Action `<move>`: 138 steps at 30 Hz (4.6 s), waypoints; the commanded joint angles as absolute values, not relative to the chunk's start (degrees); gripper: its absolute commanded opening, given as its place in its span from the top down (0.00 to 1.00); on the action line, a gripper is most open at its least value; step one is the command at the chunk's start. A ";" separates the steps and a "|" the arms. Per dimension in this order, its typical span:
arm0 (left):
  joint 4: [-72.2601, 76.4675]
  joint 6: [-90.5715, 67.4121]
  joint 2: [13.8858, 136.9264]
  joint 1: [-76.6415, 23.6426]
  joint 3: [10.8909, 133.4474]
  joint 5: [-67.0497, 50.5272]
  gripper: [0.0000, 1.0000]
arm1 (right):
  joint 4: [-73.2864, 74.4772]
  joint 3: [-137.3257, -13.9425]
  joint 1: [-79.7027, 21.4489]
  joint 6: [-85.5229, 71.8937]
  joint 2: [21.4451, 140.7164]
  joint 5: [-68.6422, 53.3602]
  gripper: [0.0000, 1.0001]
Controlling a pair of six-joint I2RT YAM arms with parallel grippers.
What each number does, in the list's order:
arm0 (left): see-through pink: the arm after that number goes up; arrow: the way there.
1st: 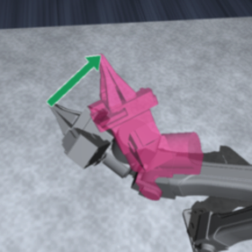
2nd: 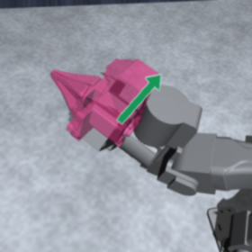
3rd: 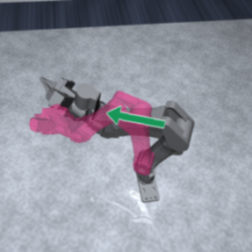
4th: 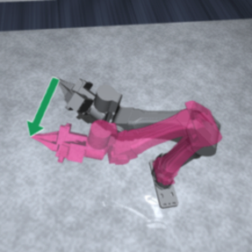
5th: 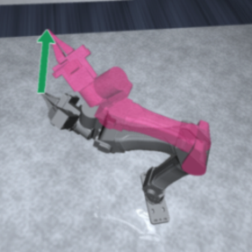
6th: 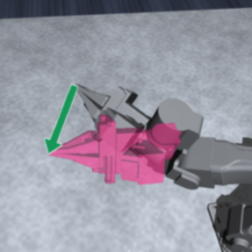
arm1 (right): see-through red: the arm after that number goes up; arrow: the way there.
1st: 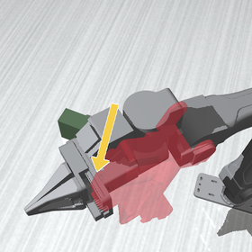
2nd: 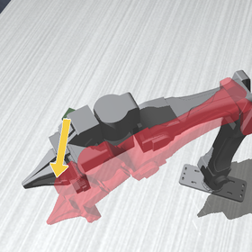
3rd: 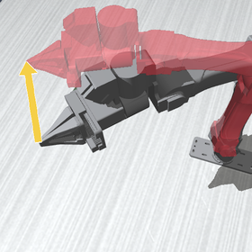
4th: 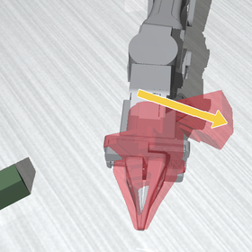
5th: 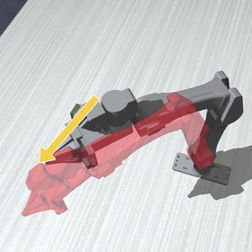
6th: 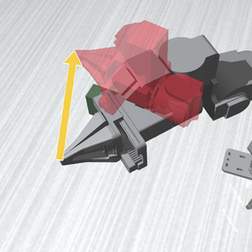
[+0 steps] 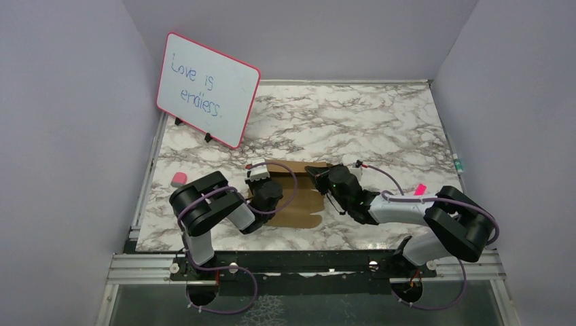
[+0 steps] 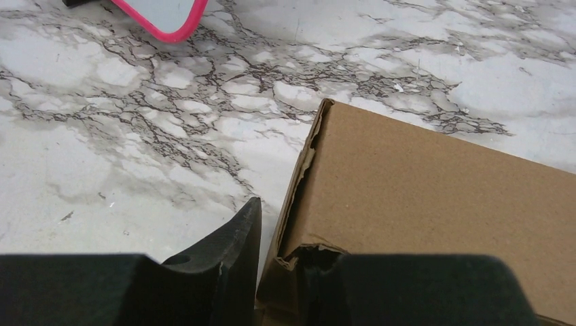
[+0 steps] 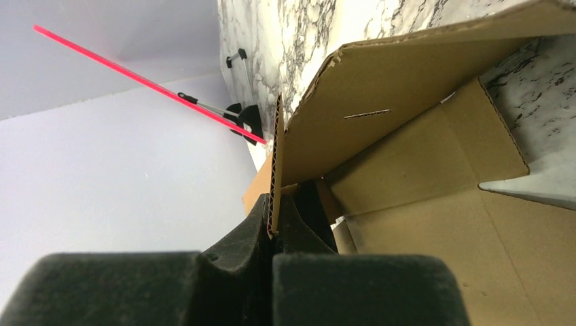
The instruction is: Fold the paper box
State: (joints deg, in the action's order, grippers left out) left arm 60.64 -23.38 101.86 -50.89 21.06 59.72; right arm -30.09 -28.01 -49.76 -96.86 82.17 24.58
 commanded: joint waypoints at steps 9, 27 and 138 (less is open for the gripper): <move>57.22 -32.93 104.28 -50.10 21.07 57.59 0.74 | -29.27 -29.13 -49.85 -94.01 88.60 21.57 0.99; 49.49 -40.58 103.97 -49.77 26.24 59.14 0.47 | -28.78 -30.70 -52.21 -91.57 89.52 24.02 0.99; 45.95 -22.28 78.42 -40.58 16.66 37.48 0.87 | -31.71 -30.06 -52.14 -83.26 86.59 22.11 0.99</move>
